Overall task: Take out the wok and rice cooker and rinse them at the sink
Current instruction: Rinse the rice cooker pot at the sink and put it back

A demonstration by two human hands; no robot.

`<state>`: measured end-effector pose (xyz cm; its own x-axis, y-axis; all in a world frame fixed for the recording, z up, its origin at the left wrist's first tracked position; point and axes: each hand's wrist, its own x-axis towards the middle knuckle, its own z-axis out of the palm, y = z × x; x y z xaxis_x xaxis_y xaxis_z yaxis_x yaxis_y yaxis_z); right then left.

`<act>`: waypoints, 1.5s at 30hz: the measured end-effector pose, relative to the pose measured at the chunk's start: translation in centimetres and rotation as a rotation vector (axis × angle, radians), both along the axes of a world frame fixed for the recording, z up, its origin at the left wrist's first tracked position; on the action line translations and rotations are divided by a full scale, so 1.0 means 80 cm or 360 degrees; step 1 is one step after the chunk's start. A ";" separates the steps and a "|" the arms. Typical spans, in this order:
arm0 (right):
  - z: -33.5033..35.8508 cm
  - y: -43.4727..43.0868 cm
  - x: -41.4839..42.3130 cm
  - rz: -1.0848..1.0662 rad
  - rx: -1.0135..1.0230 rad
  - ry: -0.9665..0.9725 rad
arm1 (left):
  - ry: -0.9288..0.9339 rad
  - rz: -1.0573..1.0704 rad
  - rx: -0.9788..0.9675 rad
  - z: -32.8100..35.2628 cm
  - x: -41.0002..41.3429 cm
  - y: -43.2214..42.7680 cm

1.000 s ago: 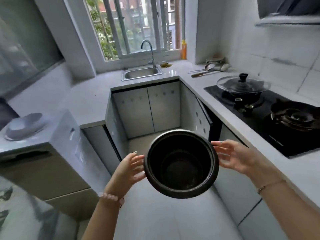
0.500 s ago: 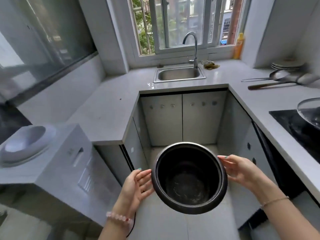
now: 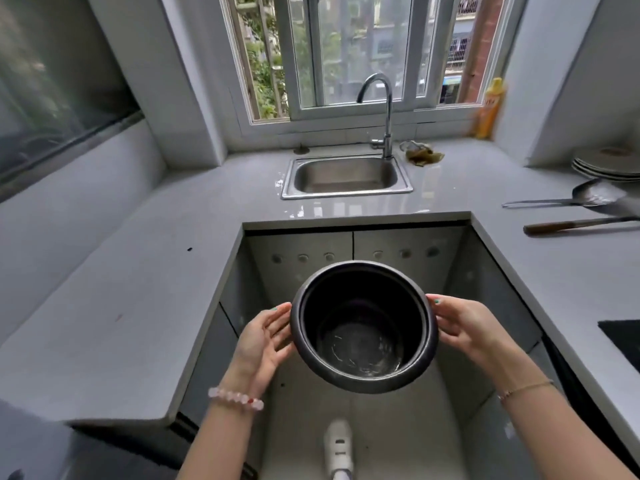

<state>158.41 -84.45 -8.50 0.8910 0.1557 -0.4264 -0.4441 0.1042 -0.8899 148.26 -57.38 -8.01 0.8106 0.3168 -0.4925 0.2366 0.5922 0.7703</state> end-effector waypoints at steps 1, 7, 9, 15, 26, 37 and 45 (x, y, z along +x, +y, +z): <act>-0.003 0.007 0.025 -0.0009 -0.0013 -0.0016 | -0.0001 -0.0009 0.0022 -0.004 0.028 0.007; -0.004 0.061 0.188 -0.0052 -0.0102 -0.0027 | 0.0012 -0.0079 0.0103 -0.005 0.207 0.064; 0.005 0.077 0.241 -0.0040 -0.0101 -0.0036 | 0.0008 -0.0101 0.0143 0.002 0.266 0.083; 0.021 0.115 0.381 -0.0131 -0.0053 -0.0057 | -0.0025 -0.0158 0.0212 0.018 0.411 0.122; 0.011 0.164 0.618 -0.0048 -0.0062 -0.0072 | 0.0120 -0.0112 0.0366 0.007 0.613 0.160; -0.002 0.189 0.813 0.0068 -0.0134 0.0073 | 0.0518 -0.0001 0.0279 -0.020 0.792 0.157; -0.021 0.198 0.875 0.0147 -0.0182 0.0171 | 0.0579 0.0043 0.0455 -0.036 0.845 0.159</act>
<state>228.42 -68.58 -10.22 0.8234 0.1798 -0.5383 -0.5405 -0.0409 -0.8404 215.83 -44.64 -10.92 0.5912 0.4997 -0.6331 0.5092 0.3775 0.7734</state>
